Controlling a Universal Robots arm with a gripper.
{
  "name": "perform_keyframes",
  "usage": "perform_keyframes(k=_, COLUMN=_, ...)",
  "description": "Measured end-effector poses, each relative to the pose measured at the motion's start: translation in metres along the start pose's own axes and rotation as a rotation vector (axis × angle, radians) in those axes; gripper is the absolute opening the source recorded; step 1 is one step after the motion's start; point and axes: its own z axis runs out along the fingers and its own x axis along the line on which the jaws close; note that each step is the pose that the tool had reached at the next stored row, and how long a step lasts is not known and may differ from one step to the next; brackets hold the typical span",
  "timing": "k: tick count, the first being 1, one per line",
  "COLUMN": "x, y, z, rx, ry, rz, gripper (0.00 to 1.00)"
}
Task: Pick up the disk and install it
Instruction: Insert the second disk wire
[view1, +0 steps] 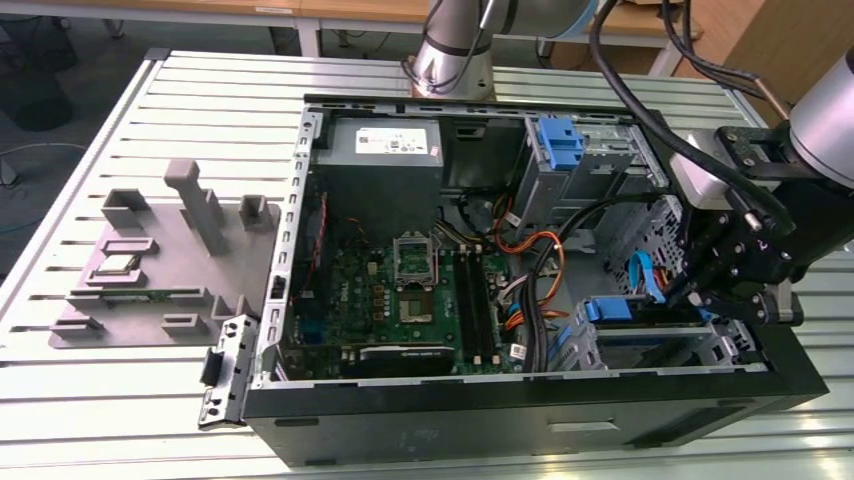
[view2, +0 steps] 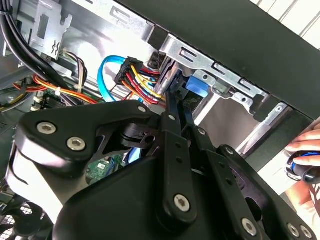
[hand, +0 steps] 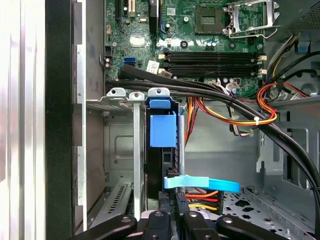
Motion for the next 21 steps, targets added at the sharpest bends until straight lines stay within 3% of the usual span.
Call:
perform_keyframes(k=8, x=0.0, y=0.0, z=0.0004, rx=-0.0001, ry=-0.0005, rz=0.0, gripper=0.17)
perform_keyframes(k=10, x=0.0, y=0.0, z=0.0007, rx=-0.0001, ry=-0.0009, rz=0.0, gripper=0.18)
perform_keyframes(k=11, x=0.0, y=0.0, z=0.0007, rx=-0.0001, ry=-0.0008, rz=0.0, gripper=0.24)
perform_keyframes(k=15, x=0.0, y=0.0, z=0.0005, rx=0.0, ry=-0.0004, rz=0.0, gripper=0.24)
perform_keyframes(k=21, x=-0.0001, y=-0.0002, z=-0.0036, rx=0.0, ry=-0.0005, rz=0.0, gripper=0.24)
